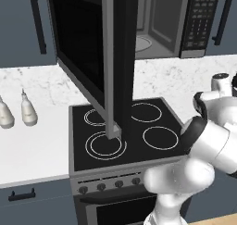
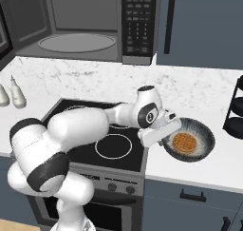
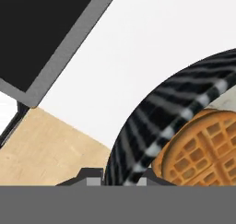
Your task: Open the microwave, place the bowl with waffle inside the microwave, then close the microwave door and turn it on.
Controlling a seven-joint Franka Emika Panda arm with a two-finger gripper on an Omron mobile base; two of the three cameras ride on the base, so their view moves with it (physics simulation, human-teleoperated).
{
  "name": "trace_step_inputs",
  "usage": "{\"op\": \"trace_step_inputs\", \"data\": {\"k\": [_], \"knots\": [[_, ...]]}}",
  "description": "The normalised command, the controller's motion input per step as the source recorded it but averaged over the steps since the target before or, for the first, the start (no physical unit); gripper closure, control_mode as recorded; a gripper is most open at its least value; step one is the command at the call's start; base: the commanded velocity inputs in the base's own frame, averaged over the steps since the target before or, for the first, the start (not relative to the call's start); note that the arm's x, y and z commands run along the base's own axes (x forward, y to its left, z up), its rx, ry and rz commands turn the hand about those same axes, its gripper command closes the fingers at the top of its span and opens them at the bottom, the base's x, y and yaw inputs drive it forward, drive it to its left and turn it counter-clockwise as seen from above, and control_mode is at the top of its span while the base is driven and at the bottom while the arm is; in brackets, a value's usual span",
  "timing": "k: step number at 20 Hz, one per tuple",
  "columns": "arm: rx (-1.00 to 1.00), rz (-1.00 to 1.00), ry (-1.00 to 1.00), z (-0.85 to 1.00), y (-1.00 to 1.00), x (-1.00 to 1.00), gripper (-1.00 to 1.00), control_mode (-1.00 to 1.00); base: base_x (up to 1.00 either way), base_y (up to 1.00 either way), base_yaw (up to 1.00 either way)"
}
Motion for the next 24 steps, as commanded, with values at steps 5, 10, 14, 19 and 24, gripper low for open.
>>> {"op": "trace_step_inputs", "data": {"k": [5, 10, 14, 19, 24], "knots": [[-0.36, 0.42, -0.11, 1.0, 1.0, -0.91, 1.0, -1.0, 0.0, 0.0, 0.0], [-0.33, 0.45, -0.02, 1.0, 1.0, -0.77, 1.0, -1.0, 0.0, 0.0, 0.0], [-0.19, 0.39, 0.0, 1.0, 1.0, -0.59, 1.0, -1.0, 0.0, 0.0, 0.0], [-0.05, 0.31, 0.08, 1.0, 1.0, -0.42, 1.0, -1.0, 0.0, 0.0, 0.0], [0.0, 0.28, 0.14, 1.0, 0.97, -0.15, 1.0, -1.0, 0.0, 0.0, 0.0]]}}
